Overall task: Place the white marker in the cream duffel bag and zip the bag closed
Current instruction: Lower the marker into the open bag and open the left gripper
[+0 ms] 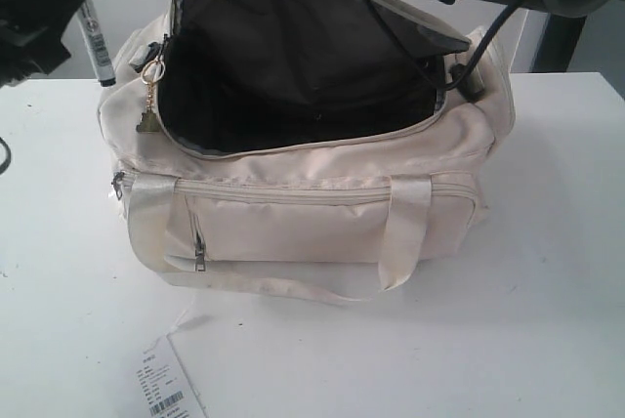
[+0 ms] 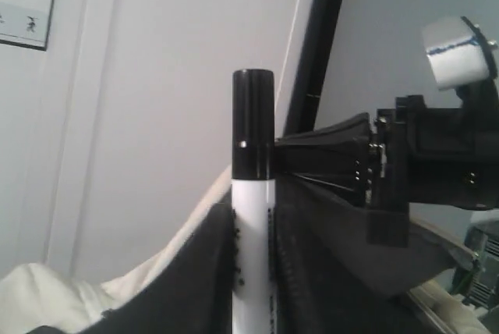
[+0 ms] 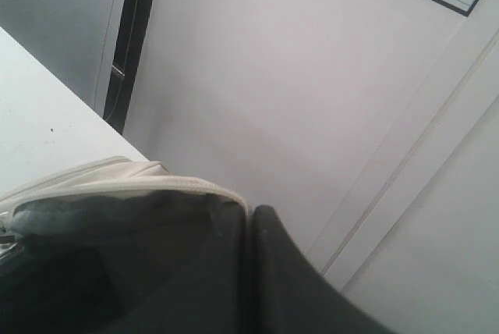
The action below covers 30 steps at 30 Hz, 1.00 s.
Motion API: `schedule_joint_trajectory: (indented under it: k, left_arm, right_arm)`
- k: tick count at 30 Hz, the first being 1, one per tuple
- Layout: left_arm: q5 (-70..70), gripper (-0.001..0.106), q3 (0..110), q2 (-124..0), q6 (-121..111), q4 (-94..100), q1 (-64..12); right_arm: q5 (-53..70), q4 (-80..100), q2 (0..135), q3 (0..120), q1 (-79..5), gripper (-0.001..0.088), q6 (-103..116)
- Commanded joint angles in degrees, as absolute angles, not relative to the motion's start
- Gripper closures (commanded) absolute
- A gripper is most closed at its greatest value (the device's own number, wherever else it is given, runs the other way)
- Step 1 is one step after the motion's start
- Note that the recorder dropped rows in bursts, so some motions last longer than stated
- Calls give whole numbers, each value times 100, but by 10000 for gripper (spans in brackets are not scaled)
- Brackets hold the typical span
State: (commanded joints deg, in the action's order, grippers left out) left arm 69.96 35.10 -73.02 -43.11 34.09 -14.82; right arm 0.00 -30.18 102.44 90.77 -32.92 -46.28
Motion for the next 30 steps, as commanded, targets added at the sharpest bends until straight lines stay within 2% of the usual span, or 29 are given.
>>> schedule_joint_trajectory:
  k: [10,19,23,30]
  left_arm:
    - [6879,1053,4283,-8065,-3940,3281,-2162]
    - [6632,1034,4673,-8699,-3625,2913,-2202]
    - [6544,862,4752,-8877,-3602,2899,-2202]
    - [6440,490,4752,-8973,-3602,2796,-2202]
  right_arm:
    - [0,-3018,10244,9077,-3292,868,-4628]
    - [0,-3018,10244,9077,-3292,868,-4628]
    - [0,-3018,10244,9077,-3292,868,-4628]
    - [0,-3018,10244,9077,-3292,868,-4628]
